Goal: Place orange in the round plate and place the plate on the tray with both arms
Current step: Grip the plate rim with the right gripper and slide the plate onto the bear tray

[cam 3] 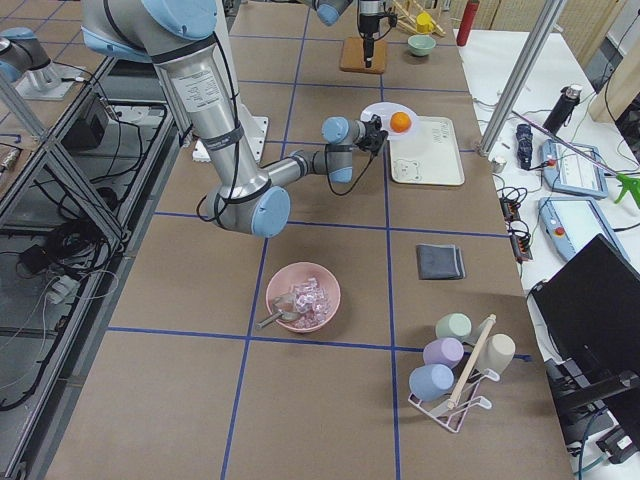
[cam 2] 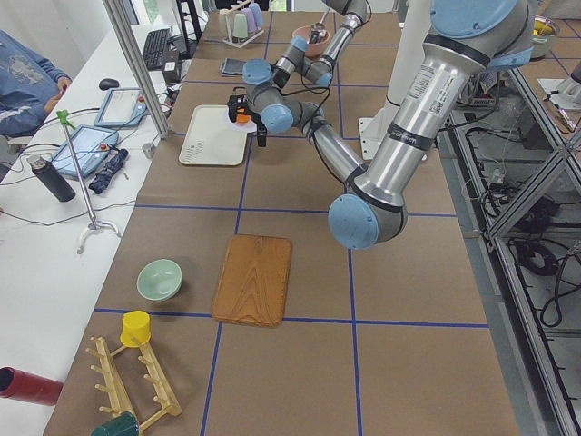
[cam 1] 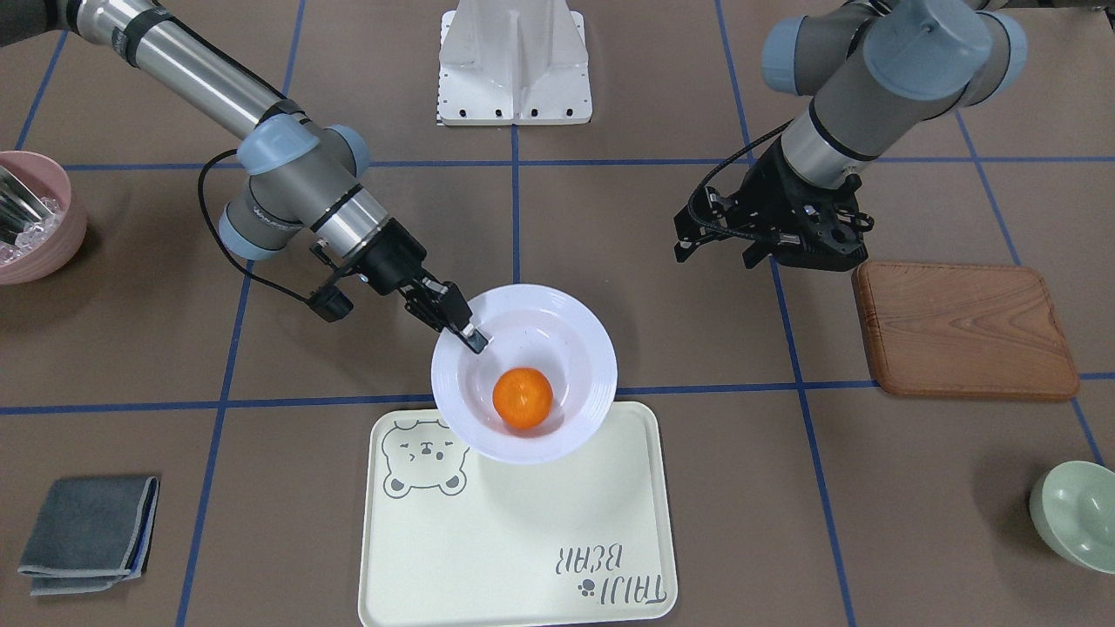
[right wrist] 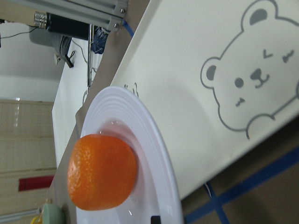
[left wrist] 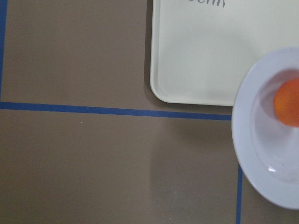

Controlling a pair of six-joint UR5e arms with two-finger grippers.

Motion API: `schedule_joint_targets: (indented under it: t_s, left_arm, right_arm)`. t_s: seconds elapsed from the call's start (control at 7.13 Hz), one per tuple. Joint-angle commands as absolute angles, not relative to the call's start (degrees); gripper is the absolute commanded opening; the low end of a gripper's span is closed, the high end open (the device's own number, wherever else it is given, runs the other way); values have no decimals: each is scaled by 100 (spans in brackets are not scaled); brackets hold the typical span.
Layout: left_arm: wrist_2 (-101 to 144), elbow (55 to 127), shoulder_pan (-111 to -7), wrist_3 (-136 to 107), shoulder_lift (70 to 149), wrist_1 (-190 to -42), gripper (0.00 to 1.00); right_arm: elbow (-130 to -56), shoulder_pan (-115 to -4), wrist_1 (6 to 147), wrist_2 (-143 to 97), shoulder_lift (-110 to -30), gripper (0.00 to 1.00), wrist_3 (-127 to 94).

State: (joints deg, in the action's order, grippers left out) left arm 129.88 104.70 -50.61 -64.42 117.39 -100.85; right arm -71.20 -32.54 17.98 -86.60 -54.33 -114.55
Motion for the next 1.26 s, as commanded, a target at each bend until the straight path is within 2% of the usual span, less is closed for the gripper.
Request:
schedule_joint_targets:
  t_s: [0.0,0.28,0.42,0.56,0.7,0.98,1.12]
  left_arm:
    - [12981,10564,-5071,-6442,11716,-10020,98]
    - [12981,10573,-5071,-6442,11707,-10020,98]
    - [12981,10591,-5071,-6442,11707,-10020,98]
    - [12981,10582,-5071,-6442,11707,-10020,98]
    - [12981,10591,-5071,-6442,11716,-10011,98]
    - [12981,10573,-5063,-6442,11716,-10011,98]
    - [12981,10565,-5063,-6442,11716,-10011,98]
  right_arm:
    - [-6077,-3339,2642,-7853,-4512,0,-12263]
    - [-5803,-3340,3531,-7576,-4159,0,-12786]
    - [-5827,-3349,3533,-7602,-4175,99,-12814]
    - [-6053,-3349,3533,-7646,-4210,100,-12814]
    - [-6656,-3340,3585,-7786,-4454,100,-12797]
    - [-8612,-3340,4705,-8452,-5453,100,-12291]
    - [-9623,-3375,4928,-8829,-6250,100,-11582]
